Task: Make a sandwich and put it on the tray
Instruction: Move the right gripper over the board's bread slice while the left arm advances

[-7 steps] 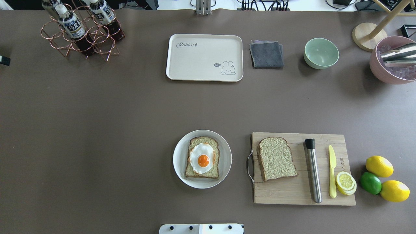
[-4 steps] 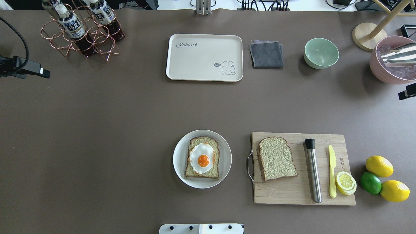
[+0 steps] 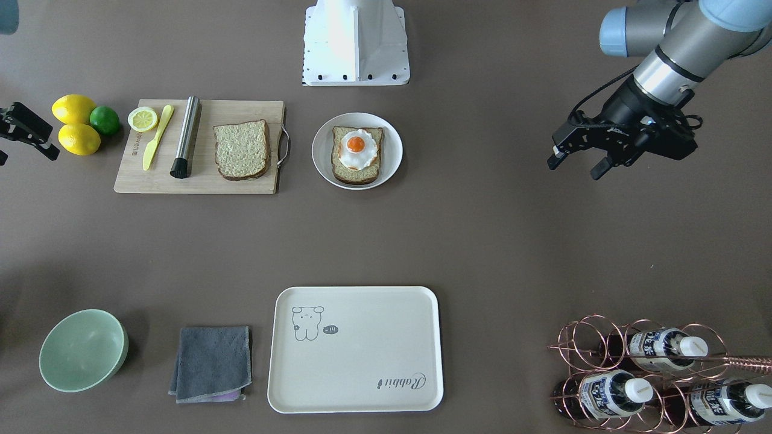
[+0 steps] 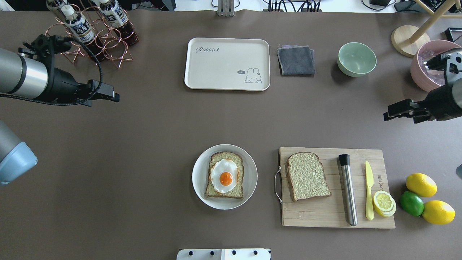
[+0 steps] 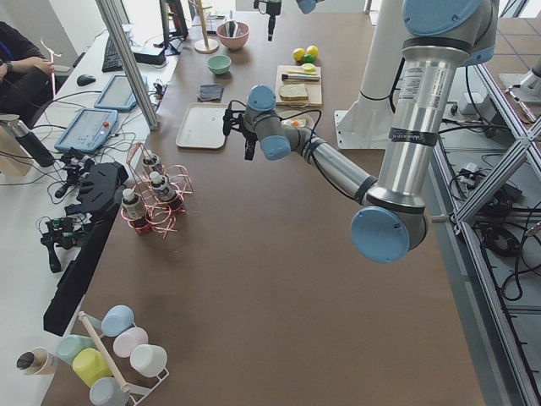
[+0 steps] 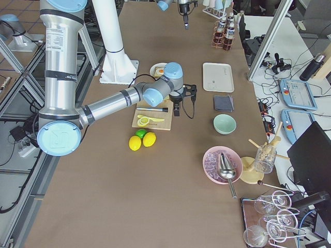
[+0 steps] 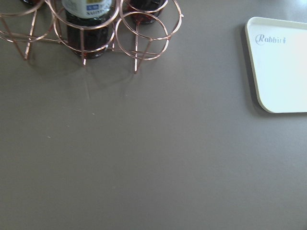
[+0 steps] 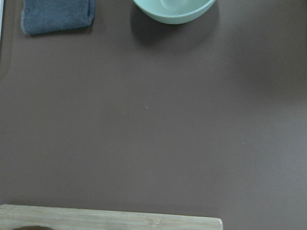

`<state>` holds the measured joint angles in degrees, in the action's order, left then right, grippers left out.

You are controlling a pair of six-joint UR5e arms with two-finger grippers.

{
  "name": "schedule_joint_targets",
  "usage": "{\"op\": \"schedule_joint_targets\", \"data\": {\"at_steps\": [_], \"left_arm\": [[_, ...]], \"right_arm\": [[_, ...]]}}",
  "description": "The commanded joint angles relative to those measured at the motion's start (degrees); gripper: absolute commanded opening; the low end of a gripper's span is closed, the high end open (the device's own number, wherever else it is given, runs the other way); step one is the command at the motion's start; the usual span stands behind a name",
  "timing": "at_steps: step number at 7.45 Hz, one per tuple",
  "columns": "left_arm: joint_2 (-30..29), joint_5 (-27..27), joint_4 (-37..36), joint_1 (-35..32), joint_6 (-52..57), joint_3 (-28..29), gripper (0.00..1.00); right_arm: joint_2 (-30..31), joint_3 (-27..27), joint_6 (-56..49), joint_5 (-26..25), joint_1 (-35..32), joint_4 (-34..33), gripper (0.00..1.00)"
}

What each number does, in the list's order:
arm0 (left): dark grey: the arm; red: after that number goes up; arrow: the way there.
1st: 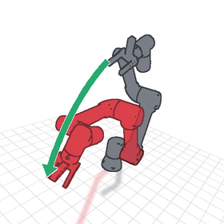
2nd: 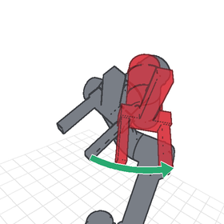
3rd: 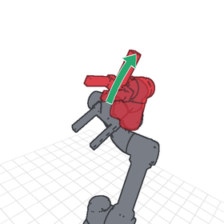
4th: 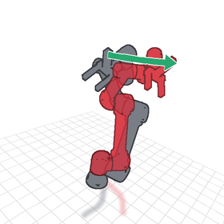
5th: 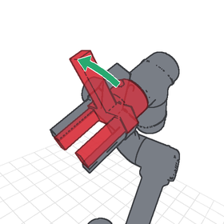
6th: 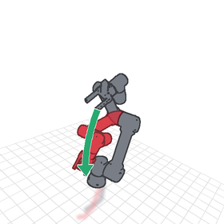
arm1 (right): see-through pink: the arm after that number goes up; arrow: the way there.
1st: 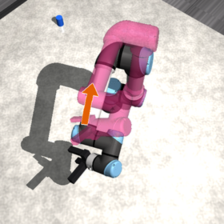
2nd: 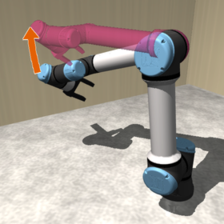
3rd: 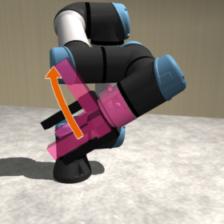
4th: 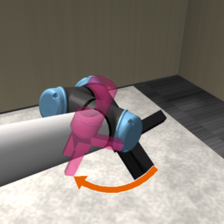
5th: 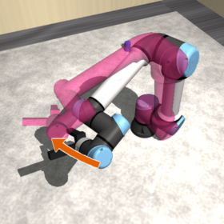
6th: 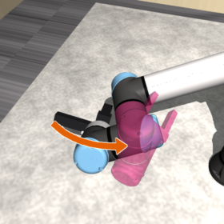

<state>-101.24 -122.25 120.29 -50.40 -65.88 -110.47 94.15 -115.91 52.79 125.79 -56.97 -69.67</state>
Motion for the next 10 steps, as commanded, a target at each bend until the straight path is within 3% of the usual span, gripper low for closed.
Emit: {"op": "schedule_joint_targets", "data": {"at_steps": [1,3,7,10], "left_arm": [[-2.7,1.8,-0.1,3.5,-3.1,0.4,0.99],[-4.0,5.6,-0.1,7.3,-3.9,0.8,0.99],[-4.4,5.7,-0.1,7.4,-4.0,1.1,0.98],[-4.4,6.7,-0.1,7.4,-4.0,1.4,0.98]], "right_arm": [[-4.0,0.3,11.6,-8.6,13.3,3.8,1.00],[-6.3,1.9,11.8,-11.7,18.7,3.9,1.00],[-8.2,3.1,14.0,-18.6,27.4,3.9,0.98],[-7.8,3.4,14.0,-19.7,29.3,4.4,0.83]]}}
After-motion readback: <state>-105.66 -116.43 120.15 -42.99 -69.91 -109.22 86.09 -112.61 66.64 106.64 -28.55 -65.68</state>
